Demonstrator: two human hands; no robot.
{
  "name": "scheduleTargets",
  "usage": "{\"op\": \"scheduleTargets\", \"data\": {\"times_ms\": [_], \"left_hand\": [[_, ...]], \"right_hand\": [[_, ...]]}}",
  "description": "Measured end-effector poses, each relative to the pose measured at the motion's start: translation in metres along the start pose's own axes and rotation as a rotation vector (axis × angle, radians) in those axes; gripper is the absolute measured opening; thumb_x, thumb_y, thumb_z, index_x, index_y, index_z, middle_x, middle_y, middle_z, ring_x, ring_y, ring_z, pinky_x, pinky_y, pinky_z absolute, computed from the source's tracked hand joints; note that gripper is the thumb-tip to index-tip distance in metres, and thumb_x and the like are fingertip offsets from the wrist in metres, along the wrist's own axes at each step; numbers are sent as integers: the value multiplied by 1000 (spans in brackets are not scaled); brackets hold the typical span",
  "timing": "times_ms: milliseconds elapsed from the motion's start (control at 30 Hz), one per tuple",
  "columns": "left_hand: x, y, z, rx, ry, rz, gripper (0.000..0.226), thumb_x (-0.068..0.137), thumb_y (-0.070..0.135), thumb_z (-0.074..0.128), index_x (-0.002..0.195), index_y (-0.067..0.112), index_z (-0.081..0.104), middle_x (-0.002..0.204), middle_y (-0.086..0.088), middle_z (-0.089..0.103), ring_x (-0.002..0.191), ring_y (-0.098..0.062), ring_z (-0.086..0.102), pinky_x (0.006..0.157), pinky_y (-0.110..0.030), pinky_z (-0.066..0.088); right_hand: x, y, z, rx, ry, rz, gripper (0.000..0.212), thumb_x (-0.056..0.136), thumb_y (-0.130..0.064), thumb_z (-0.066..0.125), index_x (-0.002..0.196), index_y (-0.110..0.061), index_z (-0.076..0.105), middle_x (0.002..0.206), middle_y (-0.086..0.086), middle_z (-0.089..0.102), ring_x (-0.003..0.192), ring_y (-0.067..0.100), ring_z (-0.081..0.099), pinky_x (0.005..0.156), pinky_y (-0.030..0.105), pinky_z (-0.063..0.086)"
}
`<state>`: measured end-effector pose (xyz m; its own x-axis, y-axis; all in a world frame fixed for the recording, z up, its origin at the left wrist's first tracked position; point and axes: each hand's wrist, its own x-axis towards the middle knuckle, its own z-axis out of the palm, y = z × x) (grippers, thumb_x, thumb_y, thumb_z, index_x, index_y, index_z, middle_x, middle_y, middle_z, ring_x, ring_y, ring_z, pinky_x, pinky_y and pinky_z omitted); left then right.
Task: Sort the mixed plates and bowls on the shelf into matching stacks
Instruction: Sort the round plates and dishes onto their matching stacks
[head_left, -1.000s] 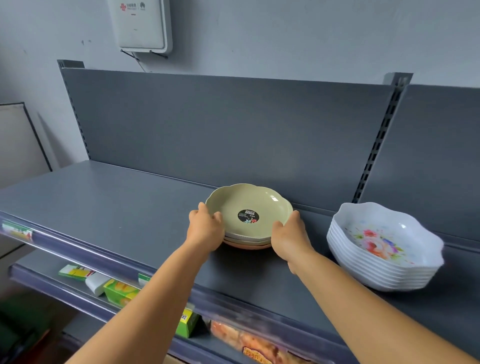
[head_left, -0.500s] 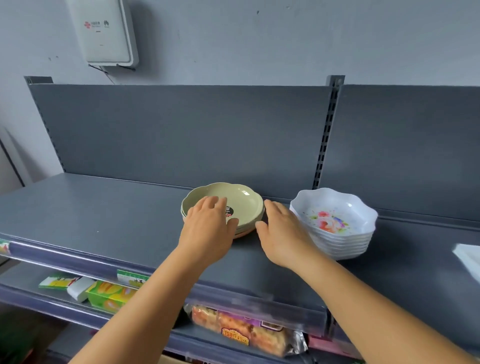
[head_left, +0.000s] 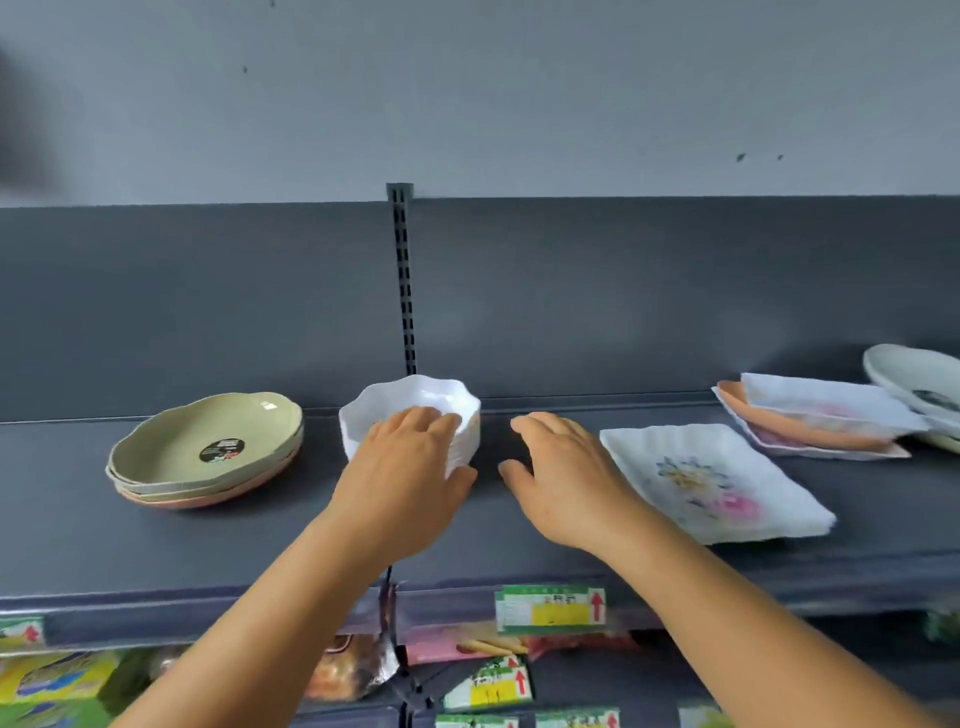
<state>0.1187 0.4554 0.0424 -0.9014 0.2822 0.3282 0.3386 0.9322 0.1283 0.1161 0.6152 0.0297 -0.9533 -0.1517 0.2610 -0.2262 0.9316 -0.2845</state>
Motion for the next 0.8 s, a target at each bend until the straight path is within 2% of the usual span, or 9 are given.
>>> {"op": "scheduleTargets", "data": {"times_ms": [100,167,333,600,667,733,800], "left_hand": [[10,53,12,-36,-4,34,57,95,41,46,147,20,34,147,5,40,138,-18,32,111,-28,25],[16,87,21,-40,-7,52,58,95,41,46,148,20,32,147,5,40,138,-17,32,111,-28,25],[30,163,41,-56,-25,81,57,96,43,43,148,21,33,149,4,41,138,-19,34,112,-31,28],[56,251,87,-44,-190,174,54,96,45,44,142,18,42,145,0,46,135,-19,38,110,-31,30],[66,263,101,-4,-256,205,49,95,44,46,136,17,49,138,-2,52,131,-21,43,109,-32,32],[75,271,115,23,-316,229,44,95,43,45,131,19,53,130,-4,57,124,-24,50,104,-36,39],[83,274,126,22,-361,238,39,98,40,40,132,26,54,125,-5,62,114,-27,57,96,-38,46]], "right_hand": [[-21,49,-22,-25,-15,47,38,98,-36,43,130,-14,46,140,1,46,131,23,39,105,33,33],[-33,82,-35,-30,-15,69,26,97,-33,44,116,-16,49,132,2,51,126,25,44,96,32,35],[-60,153,-66,-51,-16,106,40,97,-31,42,133,-14,46,141,1,46,131,23,39,107,35,33],[-74,250,-85,-57,-15,171,36,97,-25,43,130,-10,49,141,2,46,130,24,40,105,35,36],[-71,269,-83,-30,15,174,43,96,-24,46,138,-18,43,146,-1,43,132,22,39,107,35,36],[-66,285,-81,11,38,177,56,95,-22,47,147,-33,30,152,-5,36,138,21,34,110,35,34],[-60,300,-79,-12,63,200,54,95,-21,48,146,-31,34,151,-5,38,137,20,36,110,33,34]]}}
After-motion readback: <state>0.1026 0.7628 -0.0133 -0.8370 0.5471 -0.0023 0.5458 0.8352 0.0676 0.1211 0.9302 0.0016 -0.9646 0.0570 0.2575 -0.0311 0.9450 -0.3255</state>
